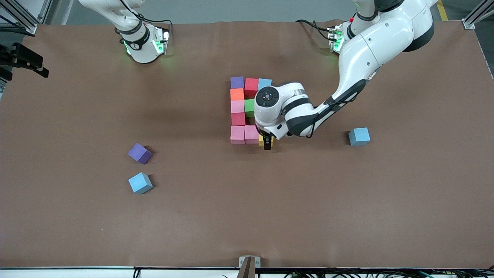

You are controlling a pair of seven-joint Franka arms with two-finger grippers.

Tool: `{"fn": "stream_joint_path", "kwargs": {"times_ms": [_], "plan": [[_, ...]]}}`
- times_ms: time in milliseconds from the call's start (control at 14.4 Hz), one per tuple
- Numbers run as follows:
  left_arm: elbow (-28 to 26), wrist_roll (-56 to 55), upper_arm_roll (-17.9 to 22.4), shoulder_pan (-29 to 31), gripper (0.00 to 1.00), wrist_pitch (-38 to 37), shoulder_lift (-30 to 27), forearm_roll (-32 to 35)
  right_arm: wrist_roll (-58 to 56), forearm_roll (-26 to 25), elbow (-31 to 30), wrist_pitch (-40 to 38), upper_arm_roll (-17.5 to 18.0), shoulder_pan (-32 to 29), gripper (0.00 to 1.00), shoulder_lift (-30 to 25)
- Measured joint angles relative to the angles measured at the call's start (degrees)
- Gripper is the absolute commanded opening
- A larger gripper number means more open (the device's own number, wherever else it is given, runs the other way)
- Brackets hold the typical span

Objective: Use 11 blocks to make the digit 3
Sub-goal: 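Lower the yellow cube next to the pink cube with the left gripper, then open the left gripper and lift it off the yellow cube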

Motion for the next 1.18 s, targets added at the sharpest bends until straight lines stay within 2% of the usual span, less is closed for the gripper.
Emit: {"fn": "stream_joint_path", "kwargs": {"times_ms": [694,1180], "plan": [[0.55,2.89,-12.9,8.54,1.0,-8.46,-0.85,-0.03,1.57,0.0,0.04,-0.44,0.11,0.0,1.0,-0.01],[8.13,13.4,-13.08,15.38,1.0,-13.52,-1.35,0.13,1.43,0.0,0.06,-0.67,0.13,0.01,1.0,-0.02]]}}
